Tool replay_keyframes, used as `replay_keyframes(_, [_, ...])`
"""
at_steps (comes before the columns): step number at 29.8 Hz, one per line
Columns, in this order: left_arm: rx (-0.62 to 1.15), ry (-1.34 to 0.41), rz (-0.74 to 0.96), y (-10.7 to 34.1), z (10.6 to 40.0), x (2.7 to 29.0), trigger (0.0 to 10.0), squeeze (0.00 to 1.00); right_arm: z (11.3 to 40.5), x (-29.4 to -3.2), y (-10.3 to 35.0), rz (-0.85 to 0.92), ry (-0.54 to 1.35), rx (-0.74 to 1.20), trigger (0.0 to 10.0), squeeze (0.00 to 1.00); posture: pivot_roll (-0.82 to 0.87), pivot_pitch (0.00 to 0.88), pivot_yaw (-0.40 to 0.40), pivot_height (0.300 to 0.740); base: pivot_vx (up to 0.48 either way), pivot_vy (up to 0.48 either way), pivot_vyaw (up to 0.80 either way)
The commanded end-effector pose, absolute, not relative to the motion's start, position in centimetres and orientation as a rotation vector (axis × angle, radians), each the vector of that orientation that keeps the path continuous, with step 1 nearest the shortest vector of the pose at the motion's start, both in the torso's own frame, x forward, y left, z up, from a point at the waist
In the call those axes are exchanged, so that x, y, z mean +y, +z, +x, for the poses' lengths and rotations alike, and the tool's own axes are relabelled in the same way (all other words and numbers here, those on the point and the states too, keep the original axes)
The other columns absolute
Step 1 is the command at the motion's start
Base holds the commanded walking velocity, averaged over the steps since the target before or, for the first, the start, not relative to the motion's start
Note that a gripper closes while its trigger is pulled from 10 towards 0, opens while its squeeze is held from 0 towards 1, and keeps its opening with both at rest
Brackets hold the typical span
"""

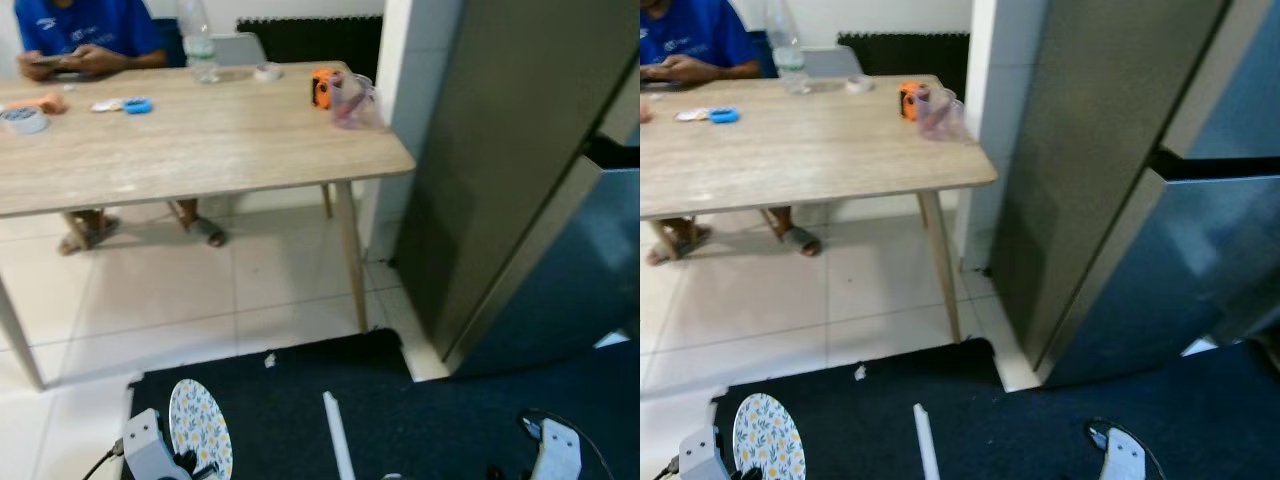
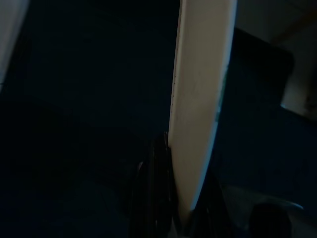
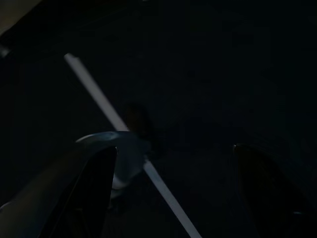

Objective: Restocking fridge

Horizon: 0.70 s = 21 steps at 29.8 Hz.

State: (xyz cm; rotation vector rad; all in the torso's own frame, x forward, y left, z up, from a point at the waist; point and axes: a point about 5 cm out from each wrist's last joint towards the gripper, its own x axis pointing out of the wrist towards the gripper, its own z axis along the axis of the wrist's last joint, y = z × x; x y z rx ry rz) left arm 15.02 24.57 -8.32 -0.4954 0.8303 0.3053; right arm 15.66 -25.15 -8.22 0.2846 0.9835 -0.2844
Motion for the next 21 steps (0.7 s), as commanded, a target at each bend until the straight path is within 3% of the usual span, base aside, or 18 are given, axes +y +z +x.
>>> replay_keyframes(1, [0.849,0.270,-0.501,-8.6,15.2,23.4,10.0,0.00,16.0,-25.0,-8.1,0.254,-0.272,0.983,10.0,0.00,-0.01,0.011,0.001,0.740,0.000,0.000,0.00])
replay_keyframes(6, [0.834,0.252,-0.540,-8.6,15.8,22.4,10.0,0.00,17.2,-24.7,-7.7,0.210,-0.236,0.959,10.0,0.00,0.00,0.000,-0.015,0.740,0.000,0.000,-0.20])
replay_keyframes(11, [0.844,0.240,-0.547,-8.7,15.7,22.0,10.0,0.00,18.9,-23.8,-7.1,0.196,-0.183,0.921,10.0,0.00,-0.01,0.000,-0.015,0.740,0.000,-0.458,0.00])
replay_keyframes(21, [0.857,0.256,-0.544,-8.8,15.2,22.4,10.0,0.00,18.7,-23.6,-7.3,0.202,-0.200,0.929,10.0,0.00,0.01,0.000,-0.010,0.740,0.000,-0.469,0.00])
